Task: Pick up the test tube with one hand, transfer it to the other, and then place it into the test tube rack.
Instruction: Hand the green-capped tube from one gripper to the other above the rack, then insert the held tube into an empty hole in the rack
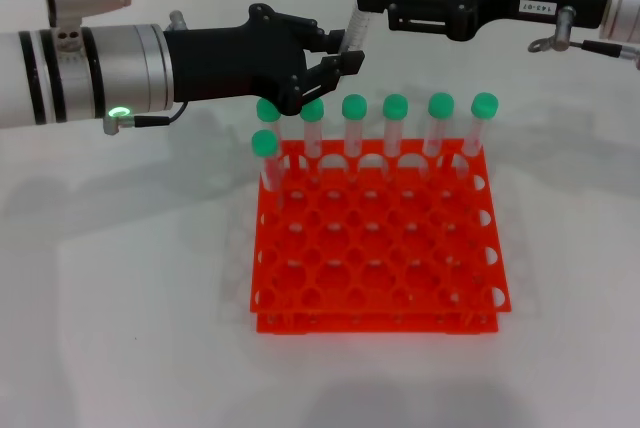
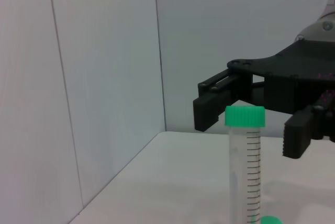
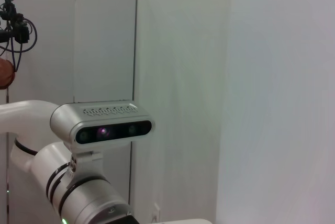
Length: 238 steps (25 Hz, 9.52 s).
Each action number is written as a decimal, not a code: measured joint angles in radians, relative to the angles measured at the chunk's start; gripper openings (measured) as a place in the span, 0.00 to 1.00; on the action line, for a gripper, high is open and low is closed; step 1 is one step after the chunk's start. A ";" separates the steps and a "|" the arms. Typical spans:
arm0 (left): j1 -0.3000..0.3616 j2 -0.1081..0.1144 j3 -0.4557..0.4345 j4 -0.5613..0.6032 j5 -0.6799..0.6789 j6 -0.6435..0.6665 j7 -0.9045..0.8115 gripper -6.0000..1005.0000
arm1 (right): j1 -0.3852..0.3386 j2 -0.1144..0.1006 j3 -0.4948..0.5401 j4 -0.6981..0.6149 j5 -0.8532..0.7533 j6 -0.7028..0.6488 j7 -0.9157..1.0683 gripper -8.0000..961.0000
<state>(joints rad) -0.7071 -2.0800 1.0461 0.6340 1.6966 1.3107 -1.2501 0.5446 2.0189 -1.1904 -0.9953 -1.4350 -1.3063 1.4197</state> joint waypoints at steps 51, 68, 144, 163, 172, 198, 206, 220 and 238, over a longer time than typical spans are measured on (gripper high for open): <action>0.000 -0.002 0.034 0.005 -0.003 -0.004 -0.009 0.23 | 0.023 0.000 -0.028 -0.015 0.010 0.005 0.001 0.28; 0.031 0.002 0.047 0.090 0.025 -0.015 -0.132 0.56 | 0.023 0.000 -0.028 -0.016 0.013 0.020 -0.001 0.28; 0.388 0.006 -0.146 0.588 0.541 0.393 -0.514 0.89 | -0.061 0.002 -0.310 -0.013 0.141 0.187 -0.002 0.28; 0.391 0.005 -0.146 0.576 0.541 0.395 -0.487 0.89 | -0.075 0.004 -0.377 0.014 0.175 0.221 -0.003 0.28; 0.391 0.004 -0.146 0.575 0.541 0.394 -0.482 0.89 | -0.067 0.005 -0.421 0.055 0.264 0.240 -0.068 0.28; 0.382 0.005 -0.141 0.561 0.541 0.386 -0.473 0.89 | -0.042 0.009 -0.529 0.240 0.533 0.276 -0.262 0.28; 0.379 0.005 -0.134 0.551 0.541 0.381 -0.473 0.89 | -0.039 0.009 -0.543 0.251 0.535 0.298 -0.263 0.28; 0.377 0.004 -0.130 0.552 0.542 0.380 -0.472 0.89 | -0.039 0.009 -0.580 0.296 0.599 0.303 -0.308 0.28; 0.377 0.005 -0.116 0.549 0.546 0.373 -0.472 0.89 | -0.045 0.009 -0.592 0.322 0.599 0.302 -0.314 0.28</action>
<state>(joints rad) -0.3298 -2.0754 0.9298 1.1832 2.2426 1.6833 -1.7226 0.4992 2.0278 -1.7823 -0.6733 -0.8358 -1.0045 1.1060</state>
